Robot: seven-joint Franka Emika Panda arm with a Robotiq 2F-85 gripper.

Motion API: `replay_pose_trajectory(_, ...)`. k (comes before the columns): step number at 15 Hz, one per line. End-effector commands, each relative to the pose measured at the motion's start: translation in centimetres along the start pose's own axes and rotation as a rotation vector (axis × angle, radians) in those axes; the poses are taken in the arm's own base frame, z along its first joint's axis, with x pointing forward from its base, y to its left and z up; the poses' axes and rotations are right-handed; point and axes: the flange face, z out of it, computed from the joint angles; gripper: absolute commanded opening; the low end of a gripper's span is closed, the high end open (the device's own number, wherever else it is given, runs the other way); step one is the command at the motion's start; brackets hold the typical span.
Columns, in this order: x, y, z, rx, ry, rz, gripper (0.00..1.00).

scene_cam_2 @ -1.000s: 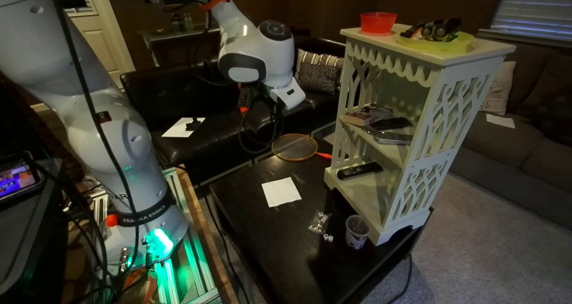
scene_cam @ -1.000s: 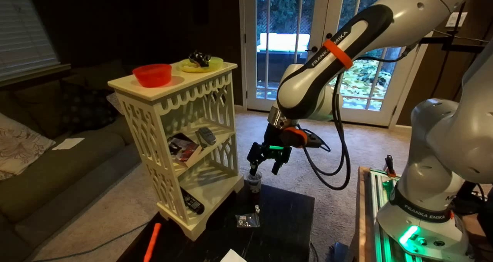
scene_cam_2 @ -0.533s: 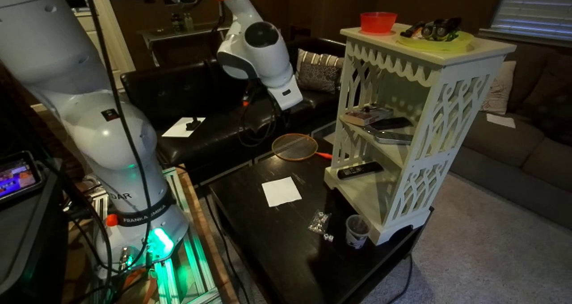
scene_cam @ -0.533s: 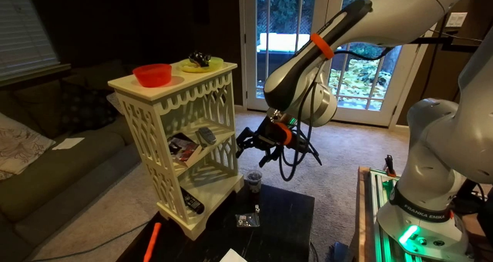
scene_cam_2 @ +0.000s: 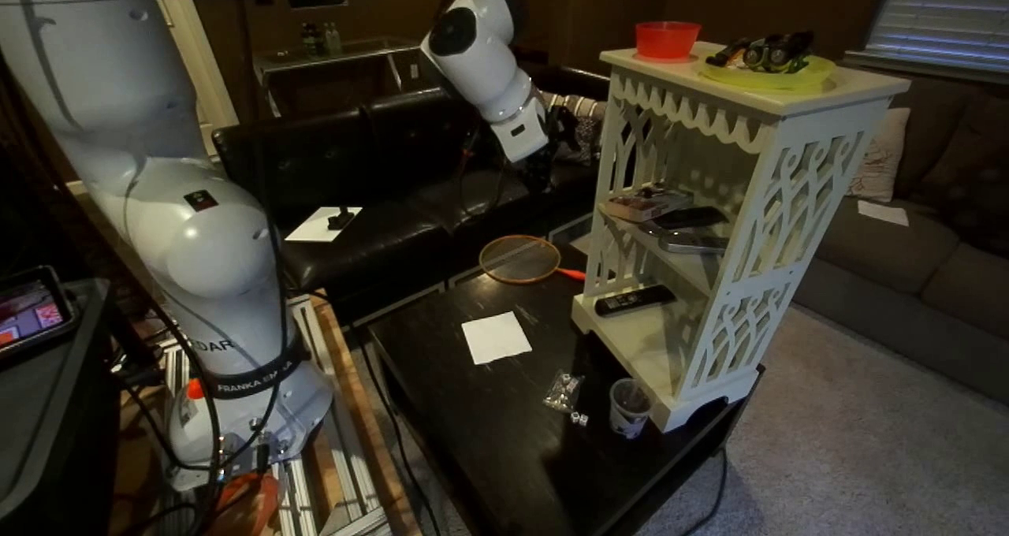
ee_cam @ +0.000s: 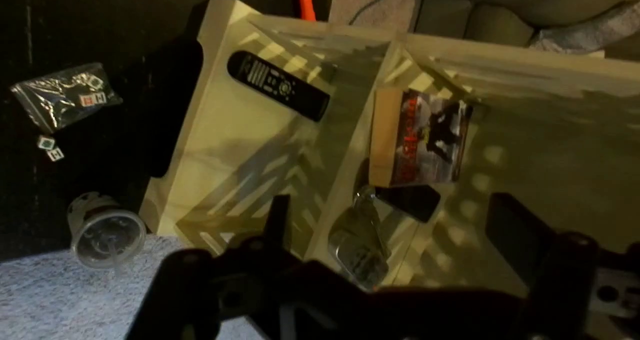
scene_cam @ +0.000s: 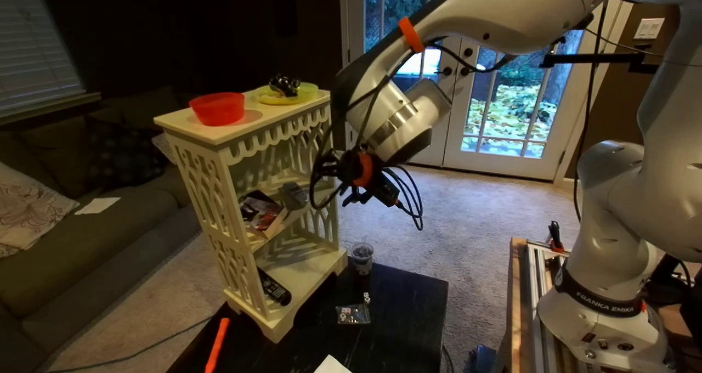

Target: Put the blue book on top of the orange bowl.

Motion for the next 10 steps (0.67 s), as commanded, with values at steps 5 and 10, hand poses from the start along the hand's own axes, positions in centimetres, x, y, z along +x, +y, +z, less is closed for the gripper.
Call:
replay_pose_trajectory(5,0.0,-1.3,0.9,-0.013,0.066,0.0,1.0)
replay_pose_trajectory(10,-0.7,-0.3,2.3,-0.04,0.024,-0.009,1.0)
